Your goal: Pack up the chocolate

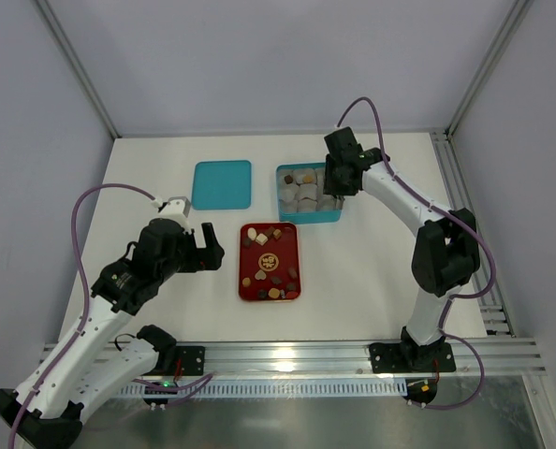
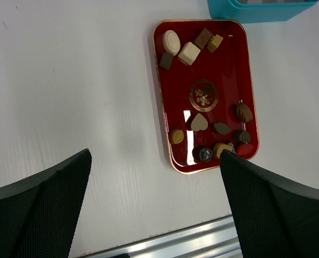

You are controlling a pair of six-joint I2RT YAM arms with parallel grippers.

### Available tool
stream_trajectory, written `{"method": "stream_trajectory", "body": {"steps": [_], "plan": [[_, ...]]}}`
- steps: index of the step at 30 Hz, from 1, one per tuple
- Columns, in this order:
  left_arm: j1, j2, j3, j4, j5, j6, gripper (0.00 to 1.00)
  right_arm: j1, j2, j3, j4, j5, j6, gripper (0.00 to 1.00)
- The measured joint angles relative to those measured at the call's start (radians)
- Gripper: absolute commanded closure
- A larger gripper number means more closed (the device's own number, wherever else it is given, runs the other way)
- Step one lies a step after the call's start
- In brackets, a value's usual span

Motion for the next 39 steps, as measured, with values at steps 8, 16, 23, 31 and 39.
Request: {"method": "stream_trajectory", "body": {"steps": [8, 16, 23, 31, 39], "plan": [[0.000, 0.000, 0.000, 0.000, 0.000, 0.000, 0.00, 0.000, 0.000, 0.037, -0.013, -0.001, 0.000, 0.60], [0.000, 0.000, 0.000, 0.000, 0.000, 0.000, 0.00, 0.042, -0.090, -0.006, -0.019, -0.008, 0.001, 0.60], [0.000, 0.000, 0.000, 0.000, -0.002, 0.000, 0.00, 0.268, -0.390, -0.218, -0.011, 0.004, 0.029, 0.59], [0.000, 0.000, 0.000, 0.000, -0.008, 0.000, 0.00, 0.558, -0.615, -0.494, -0.006, -0.012, 0.145, 0.59], [0.000, 0.000, 0.000, 0.000, -0.009, 0.000, 0.00, 0.743, -0.585, -0.540, -0.001, -0.011, 0.226, 0.59]]}}
